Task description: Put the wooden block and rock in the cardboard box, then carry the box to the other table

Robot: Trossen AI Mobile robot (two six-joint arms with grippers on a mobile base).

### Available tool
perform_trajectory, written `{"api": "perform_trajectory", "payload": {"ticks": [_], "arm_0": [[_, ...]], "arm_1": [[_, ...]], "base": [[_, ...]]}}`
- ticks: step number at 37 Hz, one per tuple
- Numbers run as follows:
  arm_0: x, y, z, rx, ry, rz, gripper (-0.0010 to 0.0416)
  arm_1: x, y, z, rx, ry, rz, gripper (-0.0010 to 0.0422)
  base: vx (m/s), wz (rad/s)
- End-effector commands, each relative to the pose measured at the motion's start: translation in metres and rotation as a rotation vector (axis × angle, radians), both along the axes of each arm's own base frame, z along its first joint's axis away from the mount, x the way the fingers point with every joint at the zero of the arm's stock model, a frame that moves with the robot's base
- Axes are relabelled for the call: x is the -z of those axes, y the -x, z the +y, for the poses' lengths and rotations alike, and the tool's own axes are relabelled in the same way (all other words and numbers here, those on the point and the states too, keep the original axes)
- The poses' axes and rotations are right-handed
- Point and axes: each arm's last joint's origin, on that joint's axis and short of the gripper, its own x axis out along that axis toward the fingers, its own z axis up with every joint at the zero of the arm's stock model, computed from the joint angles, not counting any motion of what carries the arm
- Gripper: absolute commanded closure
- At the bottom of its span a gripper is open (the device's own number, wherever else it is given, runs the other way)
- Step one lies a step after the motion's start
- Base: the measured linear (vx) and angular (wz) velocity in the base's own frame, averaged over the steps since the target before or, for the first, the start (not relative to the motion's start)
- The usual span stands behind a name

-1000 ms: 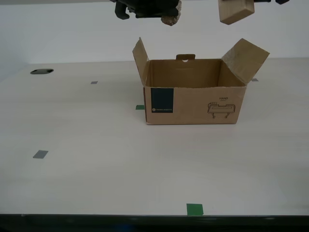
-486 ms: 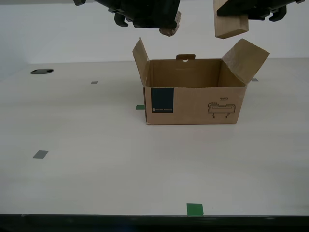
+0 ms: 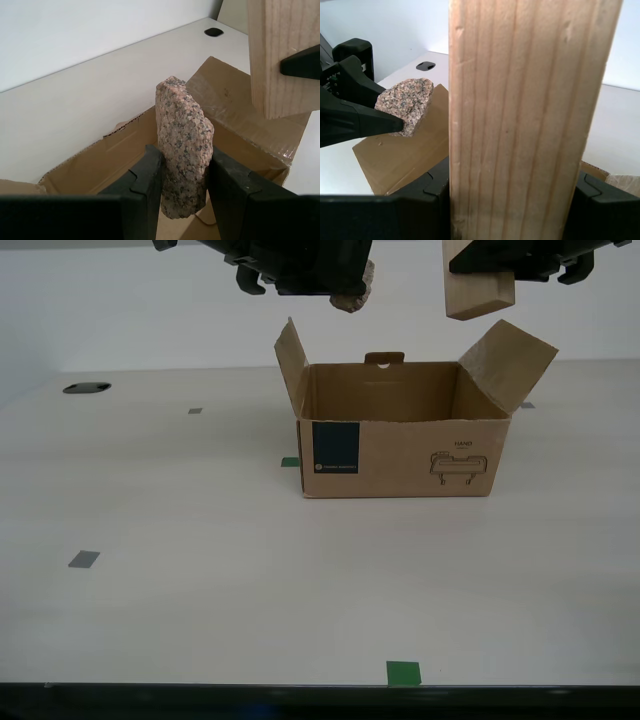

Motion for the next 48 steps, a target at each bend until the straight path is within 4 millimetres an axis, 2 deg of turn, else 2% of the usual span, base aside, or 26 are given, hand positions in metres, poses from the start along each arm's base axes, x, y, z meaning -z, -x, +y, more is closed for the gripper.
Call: {"api": "perform_trajectory", "payload": {"ticks": [1, 15, 20, 30, 39, 42, 48], "arm_0": [[-0.0009, -0.0001, 0.0002, -0.005, -0.005, -0.004, 0.0406], [-0.0009, 0.0000, 0.0003, -0.006, -0.003, -0.005, 0.0401], [-0.0009, 0.0000, 0.0003, -0.006, -0.003, -0.005, 0.0377], [-0.0008, -0.0001, 0.0002, -0.001, -0.002, -0.004, 0.0290], [-0.0008, -0.0001, 0.0002, -0.001, -0.002, -0.003, 0.0194], [-0.0007, -0.0001, 0.0002, -0.001, -0.002, -0.003, 0.0157], [-0.0007, 0.0000, 0.0003, -0.001, -0.002, -0.003, 0.0089]], "arm_1": [[-0.0015, -0.0002, -0.0003, 0.001, 0.007, -0.008, 0.0412], [-0.0014, -0.0002, -0.0003, 0.000, 0.008, -0.005, 0.0412], [-0.0014, -0.0002, -0.0003, 0.000, 0.008, -0.006, 0.0412], [-0.0014, 0.0000, -0.0004, 0.001, 0.007, -0.006, 0.0412], [-0.0014, 0.0000, -0.0004, 0.006, 0.001, -0.014, 0.0409], [-0.0014, 0.0000, -0.0004, 0.008, -0.001, -0.018, 0.0391], [-0.0016, -0.0001, -0.0005, 0.008, -0.001, -0.018, 0.0323]], "base": [[0.000, 0.000], [0.000, 0.000], [0.000, 0.000], [0.000, 0.000], [0.000, 0.000], [0.000, 0.000], [0.000, 0.000]]}}
